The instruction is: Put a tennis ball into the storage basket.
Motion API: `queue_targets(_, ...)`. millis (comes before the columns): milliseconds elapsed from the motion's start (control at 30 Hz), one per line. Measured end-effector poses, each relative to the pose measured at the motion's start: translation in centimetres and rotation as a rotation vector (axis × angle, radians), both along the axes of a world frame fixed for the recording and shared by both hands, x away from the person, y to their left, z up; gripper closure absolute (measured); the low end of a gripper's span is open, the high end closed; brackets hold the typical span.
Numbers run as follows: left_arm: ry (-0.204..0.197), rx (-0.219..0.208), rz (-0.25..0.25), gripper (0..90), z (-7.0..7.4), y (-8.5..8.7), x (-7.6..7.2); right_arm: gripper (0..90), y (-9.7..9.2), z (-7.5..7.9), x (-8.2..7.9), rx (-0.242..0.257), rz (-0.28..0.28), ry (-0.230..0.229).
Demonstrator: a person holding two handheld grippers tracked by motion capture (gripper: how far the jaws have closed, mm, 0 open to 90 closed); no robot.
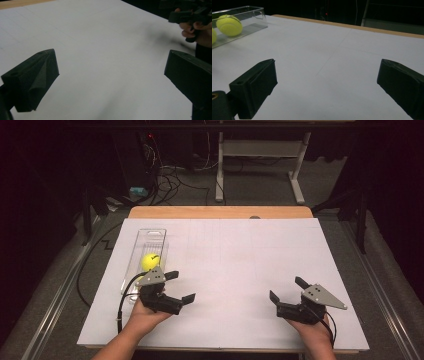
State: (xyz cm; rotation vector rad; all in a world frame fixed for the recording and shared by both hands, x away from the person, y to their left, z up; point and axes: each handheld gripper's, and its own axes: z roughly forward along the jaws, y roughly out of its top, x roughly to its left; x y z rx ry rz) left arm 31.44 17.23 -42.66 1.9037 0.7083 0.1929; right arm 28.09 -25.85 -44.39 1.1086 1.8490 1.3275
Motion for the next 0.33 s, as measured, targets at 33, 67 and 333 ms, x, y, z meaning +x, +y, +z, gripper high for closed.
queue_targets(33, 0.005, -0.009, 0.005, 0.3, 0.0, 0.3, 0.0, 2.7, -0.1, 0.1, 0.0, 0.003, -0.005, -0.003)
queue_targets(67, 0.01, -0.022, 0.012, 0.3, 0.0, 0.6, 0.1, 2.7, -0.3, 0.1, 0.0, 0.006, -0.005, -0.005)
queue_targets(333, 0.018, -0.032, 0.036, 0.4, -0.4, 1.4, 0.3, 2.7, -0.5, 0.2, 0.2, 0.025, -0.003, -0.012)
